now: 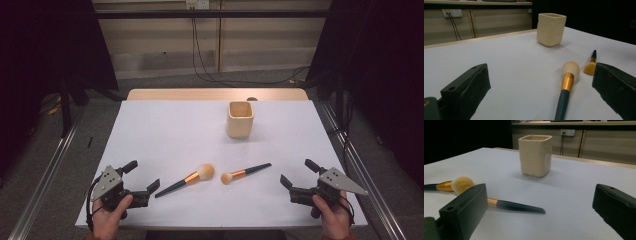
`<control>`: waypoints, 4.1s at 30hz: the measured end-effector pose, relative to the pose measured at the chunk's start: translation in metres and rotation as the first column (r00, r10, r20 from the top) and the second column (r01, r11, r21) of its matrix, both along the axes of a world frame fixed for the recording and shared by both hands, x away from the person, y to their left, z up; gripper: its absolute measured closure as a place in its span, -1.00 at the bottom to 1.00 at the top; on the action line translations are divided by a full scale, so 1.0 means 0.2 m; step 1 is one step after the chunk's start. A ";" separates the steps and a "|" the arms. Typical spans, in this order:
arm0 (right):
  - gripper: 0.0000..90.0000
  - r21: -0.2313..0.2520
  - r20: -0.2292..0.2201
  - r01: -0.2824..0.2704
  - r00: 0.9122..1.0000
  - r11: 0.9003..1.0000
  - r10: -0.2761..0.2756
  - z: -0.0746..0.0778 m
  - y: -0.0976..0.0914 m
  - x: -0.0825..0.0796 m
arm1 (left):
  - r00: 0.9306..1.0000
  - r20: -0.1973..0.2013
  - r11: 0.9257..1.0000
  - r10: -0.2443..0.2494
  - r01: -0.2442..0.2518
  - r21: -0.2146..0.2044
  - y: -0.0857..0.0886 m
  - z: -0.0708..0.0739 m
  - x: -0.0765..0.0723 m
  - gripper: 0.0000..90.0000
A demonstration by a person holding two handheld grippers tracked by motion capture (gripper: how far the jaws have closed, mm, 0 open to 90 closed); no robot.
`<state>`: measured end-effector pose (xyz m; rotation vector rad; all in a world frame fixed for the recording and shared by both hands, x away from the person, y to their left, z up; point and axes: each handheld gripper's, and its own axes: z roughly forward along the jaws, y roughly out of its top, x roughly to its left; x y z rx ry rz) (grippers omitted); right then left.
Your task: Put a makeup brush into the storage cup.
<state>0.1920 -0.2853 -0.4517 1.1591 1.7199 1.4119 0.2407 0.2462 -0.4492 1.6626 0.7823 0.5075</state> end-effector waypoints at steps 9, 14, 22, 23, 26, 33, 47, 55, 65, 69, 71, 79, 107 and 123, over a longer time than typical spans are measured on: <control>-1.00 0.003 -0.007 -0.005 1.000 1.000 0.005 0.00 0.00 0.01 | 1.000 0.005 1.000 -0.019 0.019 -0.004 -0.01 0.01 0.00 -0.97; -1.00 0.003 -0.009 -0.010 1.000 1.000 0.010 -0.01 0.00 0.01 | 1.000 0.003 1.000 -0.024 0.024 0.002 -0.02 0.01 0.00 -0.97; -1.00 -0.006 -0.007 -0.017 1.000 1.000 0.017 0.00 0.01 0.00 | 1.000 -0.026 1.000 -0.017 0.017 0.012 -0.04 0.02 0.00 -0.95; -1.00 -0.005 -0.005 -0.017 1.000 1.000 0.017 0.00 0.02 0.00 | 0.999 -0.030 1.000 -0.017 0.017 0.013 -0.04 0.03 0.01 -0.95; -1.00 -0.005 -0.004 -0.020 1.000 1.000 0.020 0.00 0.02 0.00 | 0.999 -0.025 0.999 -0.029 0.030 0.023 -0.05 0.04 0.01 -0.95; -1.00 0.001 -0.002 -0.029 1.000 1.000 0.029 0.00 0.02 0.00 | 0.997 -0.001 0.996 -0.075 0.075 0.056 -0.13 0.07 0.07 -0.95; -1.00 0.004 -0.004 -0.035 0.999 0.999 0.035 -0.01 0.03 0.01 | 0.988 0.010 0.986 -0.156 0.155 0.063 -0.26 0.13 0.17 -0.93; -1.00 -0.002 -0.007 -0.037 0.999 0.999 0.037 -0.01 0.03 0.01 | 0.979 0.001 0.978 -0.202 0.201 0.054 -0.34 0.14 0.21 -0.95; -1.00 0.000 -0.008 -0.038 0.999 0.999 0.038 -0.01 0.03 0.01 | 0.965 -0.085 0.960 -0.247 0.256 0.115 -0.45 0.15 0.29 -0.95; -1.00 -0.004 -0.010 -0.039 0.999 0.999 0.039 -0.01 0.03 0.01 | 0.955 -0.128 0.946 -0.266 0.284 0.156 -0.47 0.15 0.30 -0.95; -1.00 -0.004 -0.010 -0.039 0.999 0.999 0.039 -0.01 0.03 0.01 | 0.950 -0.142 0.937 -0.277 0.300 0.178 -0.47 0.16 0.31 -0.94; -1.00 -0.002 -0.015 -0.041 0.999 0.999 0.041 -0.02 0.03 0.01 | 0.912 -0.274 0.874 -0.306 0.383 0.298 -0.52 0.17 0.34 -0.92; -1.00 -0.027 -0.030 -0.056 0.998 0.998 0.055 -0.03 0.04 0.01 | 0.754 -0.635 0.620 -0.167 0.581 0.527 -0.60 0.06 0.48 -0.87; -1.00 -0.040 -0.037 -0.072 0.997 0.997 0.071 -0.03 0.05 0.02 | 0.686 -0.714 0.485 -0.137 0.675 0.556 -0.73 0.00 0.48 -0.57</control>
